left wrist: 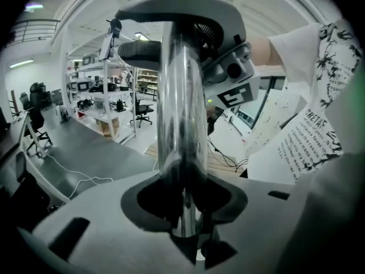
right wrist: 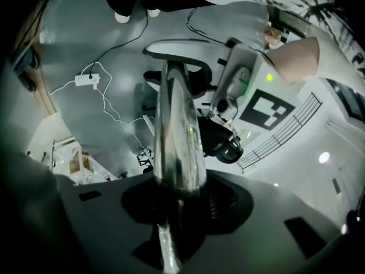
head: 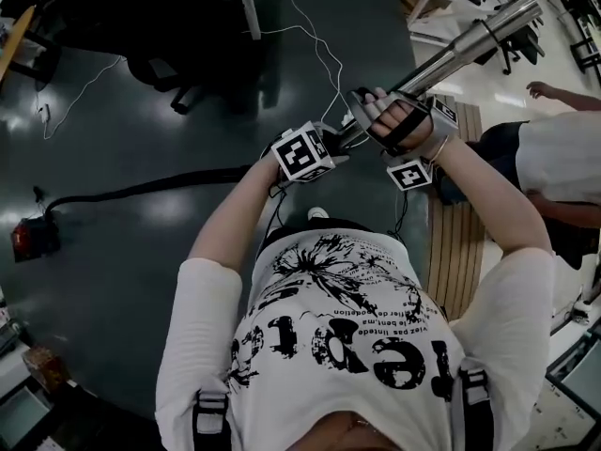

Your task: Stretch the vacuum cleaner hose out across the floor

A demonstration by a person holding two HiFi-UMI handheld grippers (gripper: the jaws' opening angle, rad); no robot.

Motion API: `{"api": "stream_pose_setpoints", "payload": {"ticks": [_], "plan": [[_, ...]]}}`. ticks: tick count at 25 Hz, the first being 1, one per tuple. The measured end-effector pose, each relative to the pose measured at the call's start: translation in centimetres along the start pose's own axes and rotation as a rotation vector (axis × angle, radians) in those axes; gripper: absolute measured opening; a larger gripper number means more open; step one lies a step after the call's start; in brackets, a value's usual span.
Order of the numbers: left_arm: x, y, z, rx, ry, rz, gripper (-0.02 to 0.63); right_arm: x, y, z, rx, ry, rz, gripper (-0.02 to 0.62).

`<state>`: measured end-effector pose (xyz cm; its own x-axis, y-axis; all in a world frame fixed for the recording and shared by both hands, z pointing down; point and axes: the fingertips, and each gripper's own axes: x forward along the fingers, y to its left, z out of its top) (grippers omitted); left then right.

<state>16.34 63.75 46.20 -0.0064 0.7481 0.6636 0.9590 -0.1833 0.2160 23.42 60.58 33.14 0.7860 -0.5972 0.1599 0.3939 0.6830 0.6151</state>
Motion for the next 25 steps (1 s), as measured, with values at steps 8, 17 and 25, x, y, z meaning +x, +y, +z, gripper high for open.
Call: {"api": "stream_pose_setpoints", "payload": {"ticks": [8, 17, 25], "plan": [[1.9, 3.9, 3.0, 0.002, 0.07, 0.34, 0.14, -2.0, -0.8, -4.1, 0.008, 0.128, -0.074, 0.274], [2.9, 6.2, 9.6, 0.082, 0.13, 0.422, 0.141, -6.5, -0.7, -9.3, -0.19, 0.119, -0.304, 0.311], [1.9, 10.4, 6.7, 0.085, 0.348, 0.545, 0.141, -8.7, 2.6, -5.8, 0.531, 0.061, 0.217, 0.311]]}}
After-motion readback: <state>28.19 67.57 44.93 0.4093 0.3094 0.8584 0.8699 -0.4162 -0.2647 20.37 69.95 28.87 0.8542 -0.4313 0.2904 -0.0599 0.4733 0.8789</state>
